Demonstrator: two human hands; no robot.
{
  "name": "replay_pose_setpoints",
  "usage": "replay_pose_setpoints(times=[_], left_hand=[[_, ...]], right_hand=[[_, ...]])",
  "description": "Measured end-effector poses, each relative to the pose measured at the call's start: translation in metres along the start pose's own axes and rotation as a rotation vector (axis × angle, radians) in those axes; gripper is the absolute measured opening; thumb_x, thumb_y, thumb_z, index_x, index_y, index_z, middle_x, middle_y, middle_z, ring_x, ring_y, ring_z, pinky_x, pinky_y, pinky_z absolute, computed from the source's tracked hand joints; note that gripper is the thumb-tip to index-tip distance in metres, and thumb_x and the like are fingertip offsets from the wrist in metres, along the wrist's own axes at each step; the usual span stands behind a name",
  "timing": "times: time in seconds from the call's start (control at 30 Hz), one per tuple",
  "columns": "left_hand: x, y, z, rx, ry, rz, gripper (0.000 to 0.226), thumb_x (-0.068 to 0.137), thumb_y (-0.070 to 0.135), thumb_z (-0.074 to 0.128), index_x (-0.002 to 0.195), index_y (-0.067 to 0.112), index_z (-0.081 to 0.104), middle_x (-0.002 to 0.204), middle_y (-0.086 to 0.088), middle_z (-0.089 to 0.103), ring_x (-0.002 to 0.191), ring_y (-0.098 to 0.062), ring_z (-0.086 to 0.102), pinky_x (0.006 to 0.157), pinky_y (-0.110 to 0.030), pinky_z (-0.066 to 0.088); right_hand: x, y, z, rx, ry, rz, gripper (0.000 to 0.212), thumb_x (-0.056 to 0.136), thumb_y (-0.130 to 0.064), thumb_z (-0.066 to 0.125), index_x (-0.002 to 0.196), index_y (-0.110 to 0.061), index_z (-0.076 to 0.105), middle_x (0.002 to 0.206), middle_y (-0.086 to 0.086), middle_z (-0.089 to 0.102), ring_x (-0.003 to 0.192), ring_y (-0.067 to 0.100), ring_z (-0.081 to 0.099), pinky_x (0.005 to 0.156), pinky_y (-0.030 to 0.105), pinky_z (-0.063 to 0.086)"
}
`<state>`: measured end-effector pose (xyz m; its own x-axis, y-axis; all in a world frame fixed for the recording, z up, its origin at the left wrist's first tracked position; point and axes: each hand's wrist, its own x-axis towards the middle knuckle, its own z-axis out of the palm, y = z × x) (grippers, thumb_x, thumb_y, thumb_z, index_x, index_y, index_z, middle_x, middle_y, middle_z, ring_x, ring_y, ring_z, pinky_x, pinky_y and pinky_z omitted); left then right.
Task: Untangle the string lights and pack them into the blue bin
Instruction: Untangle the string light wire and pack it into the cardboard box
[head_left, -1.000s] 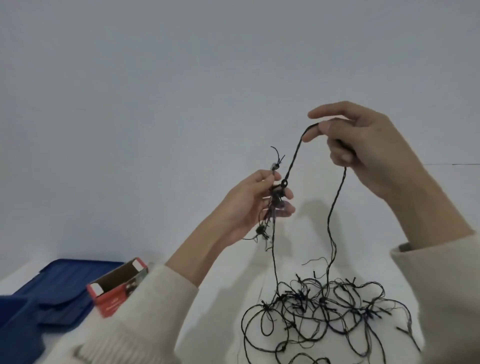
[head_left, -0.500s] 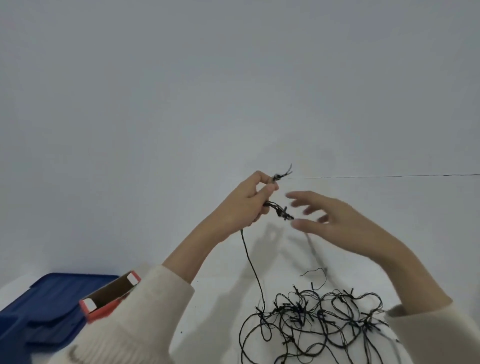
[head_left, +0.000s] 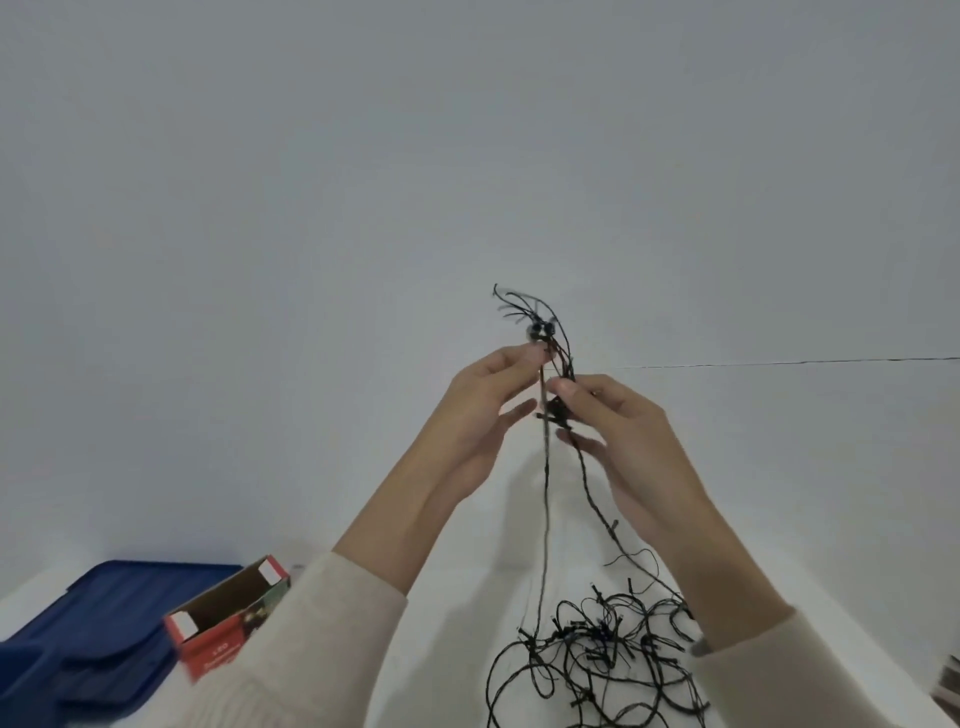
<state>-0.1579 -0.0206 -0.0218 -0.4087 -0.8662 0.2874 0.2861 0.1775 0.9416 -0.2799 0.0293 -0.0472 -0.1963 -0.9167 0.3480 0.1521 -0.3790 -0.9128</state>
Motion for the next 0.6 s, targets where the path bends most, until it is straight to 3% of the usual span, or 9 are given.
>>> replay_pose_setpoints(times=[0.07,0.13,0.2,0.27,0.4,0.43,0.5,0.53,0.6], left_hand=[[0.001,0.004,0.002,0.082,0.025,0.056,0.016,0.091,0.014,0.055,0.078,0.020,0.062,0.080,0.005,0.060,0.076,-0.009,0.054,0.083,-0.025,0.041],[0.002,0.005,0.002,0.061,0.017,0.079,0.011,0.094,0.024,0.053,0.089,0.018,0.061,0.085,0.003,0.060,0.075,-0.008,0.056,0.085,-0.027,0.041],[0.002,-0.003,0.006,0.014,-0.096,0.025,0.038,0.092,0.047,0.047,0.111,0.017,0.055,0.101,-0.001,0.061,0.088,-0.008,0.060,0.089,-0.030,0.046],[-0.006,-0.022,0.014,0.110,-0.247,-0.068,0.049,0.086,0.057,0.047,0.118,0.019,0.049,0.100,-0.002,0.064,0.090,-0.011,0.064,0.092,-0.034,0.046],[-0.026,-0.055,-0.001,0.580,-0.650,-0.294,0.006,0.092,0.023,0.057,0.094,0.019,0.061,0.065,0.004,0.065,0.075,-0.017,0.067,0.089,-0.036,0.048],[-0.026,-0.059,-0.013,0.721,-0.692,-0.344,0.008,0.093,0.020,0.055,0.090,0.019,0.062,0.066,0.004,0.065,0.079,-0.018,0.066,0.092,-0.037,0.047],[-0.020,-0.058,-0.036,0.903,-0.626,-0.383,0.017,0.096,0.016,0.049,0.088,0.017,0.064,0.067,0.005,0.065,0.085,-0.019,0.065,0.092,-0.037,0.046],[-0.018,-0.053,-0.043,0.882,-0.536,-0.352,0.020,0.097,0.014,0.046,0.087,0.014,0.063,0.062,0.005,0.065,0.080,-0.018,0.066,0.088,-0.034,0.048],[-0.014,-0.026,-0.042,0.624,-0.342,-0.257,0.024,0.099,0.014,0.040,0.086,0.011,0.060,0.049,0.007,0.057,0.057,-0.013,0.062,0.073,-0.027,0.055]], right_hand=[[0.000,-0.002,0.004,0.101,-0.117,0.060,0.012,0.089,-0.014,0.058,0.091,-0.006,0.067,0.088,0.010,0.069,0.077,0.019,0.066,0.078,0.033,0.056],[0.004,-0.010,0.006,0.177,-0.152,0.073,0.010,0.090,-0.009,0.055,0.089,-0.004,0.063,0.078,0.011,0.066,0.061,0.017,0.061,0.062,0.026,0.054],[0.015,-0.022,0.010,0.207,-0.132,0.060,0.009,0.090,-0.006,0.054,0.086,-0.004,0.061,0.070,0.006,0.062,0.055,0.012,0.054,0.053,0.020,0.049],[0.028,-0.038,0.014,0.241,-0.076,0.040,0.012,0.091,-0.003,0.053,0.081,-0.005,0.059,0.066,0.005,0.060,0.050,0.010,0.052,0.048,0.018,0.046],[0.052,-0.073,0.000,0.223,0.159,-0.132,0.017,0.091,0.002,0.051,0.077,-0.008,0.052,0.065,0.008,0.053,0.040,0.006,0.044,0.037,0.016,0.034],[0.057,-0.079,-0.010,0.143,0.239,-0.203,0.019,0.092,0.001,0.052,0.076,-0.009,0.052,0.066,0.007,0.052,0.040,0.006,0.042,0.037,0.017,0.032],[0.059,-0.085,-0.031,-0.210,0.380,-0.308,0.017,0.091,-0.005,0.055,0.075,-0.013,0.055,0.069,0.005,0.055,0.046,0.008,0.042,0.043,0.020,0.036],[0.058,-0.086,-0.042,-0.471,0.403,-0.332,0.013,0.089,-0.008,0.057,0.078,-0.012,0.059,0.073,0.005,0.057,0.051,0.010,0.044,0.048,0.022,0.039],[0.053,-0.087,-0.058,-0.990,0.274,-0.265,0.007,0.087,-0.010,0.059,0.085,-0.008,0.066,0.079,0.008,0.061,0.057,0.013,0.046,0.051,0.017,0.040]])
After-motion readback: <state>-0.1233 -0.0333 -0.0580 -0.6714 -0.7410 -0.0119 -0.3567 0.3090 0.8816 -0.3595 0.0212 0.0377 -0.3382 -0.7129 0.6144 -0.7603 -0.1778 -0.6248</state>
